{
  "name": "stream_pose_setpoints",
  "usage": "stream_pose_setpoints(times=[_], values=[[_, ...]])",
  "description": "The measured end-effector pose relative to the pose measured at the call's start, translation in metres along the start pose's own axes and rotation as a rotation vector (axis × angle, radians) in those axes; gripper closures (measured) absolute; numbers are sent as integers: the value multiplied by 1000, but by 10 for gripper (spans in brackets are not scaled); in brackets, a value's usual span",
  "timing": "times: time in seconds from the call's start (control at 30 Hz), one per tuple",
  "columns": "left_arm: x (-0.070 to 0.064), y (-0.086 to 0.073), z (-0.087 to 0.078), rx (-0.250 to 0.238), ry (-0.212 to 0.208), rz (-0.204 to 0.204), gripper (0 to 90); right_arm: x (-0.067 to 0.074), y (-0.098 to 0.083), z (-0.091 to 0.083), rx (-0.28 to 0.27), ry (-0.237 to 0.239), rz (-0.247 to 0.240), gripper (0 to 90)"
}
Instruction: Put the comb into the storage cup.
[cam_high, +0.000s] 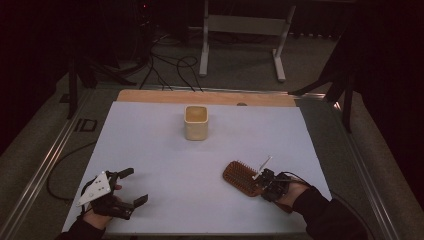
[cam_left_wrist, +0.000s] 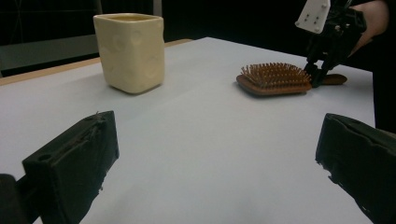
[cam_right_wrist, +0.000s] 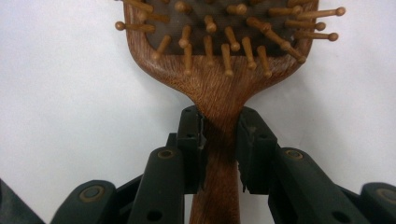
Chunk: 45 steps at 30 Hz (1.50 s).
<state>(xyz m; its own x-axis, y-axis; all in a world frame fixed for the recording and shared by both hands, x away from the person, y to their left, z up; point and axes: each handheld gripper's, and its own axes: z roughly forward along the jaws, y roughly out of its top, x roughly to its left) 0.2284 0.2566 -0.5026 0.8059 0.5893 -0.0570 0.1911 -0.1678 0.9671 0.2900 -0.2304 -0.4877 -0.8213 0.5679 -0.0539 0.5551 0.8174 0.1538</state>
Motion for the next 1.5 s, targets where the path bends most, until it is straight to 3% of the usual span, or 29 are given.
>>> stream_pose_setpoints(times=[0.27,0.47,0.67,0.9,1.17,1.5], values=[[0,0,1,2,5,-6,1,3,-11,-1,-104,-17,62,735],[0,0,1,3,6,-5,1,3,-10,0,-152,-30,80,736],[0,0,1,3,6,-4,1,4,-6,-6,-249,-52,121,736],[0,-1,1,4,5,-2,1,12,3,-14,-344,-50,125,735],[0,0,1,5,6,-4,1,28,17,-12,-517,-39,147,734],[0,0,1,7,4,-5,1,39,26,-10,-633,-46,150,734]])
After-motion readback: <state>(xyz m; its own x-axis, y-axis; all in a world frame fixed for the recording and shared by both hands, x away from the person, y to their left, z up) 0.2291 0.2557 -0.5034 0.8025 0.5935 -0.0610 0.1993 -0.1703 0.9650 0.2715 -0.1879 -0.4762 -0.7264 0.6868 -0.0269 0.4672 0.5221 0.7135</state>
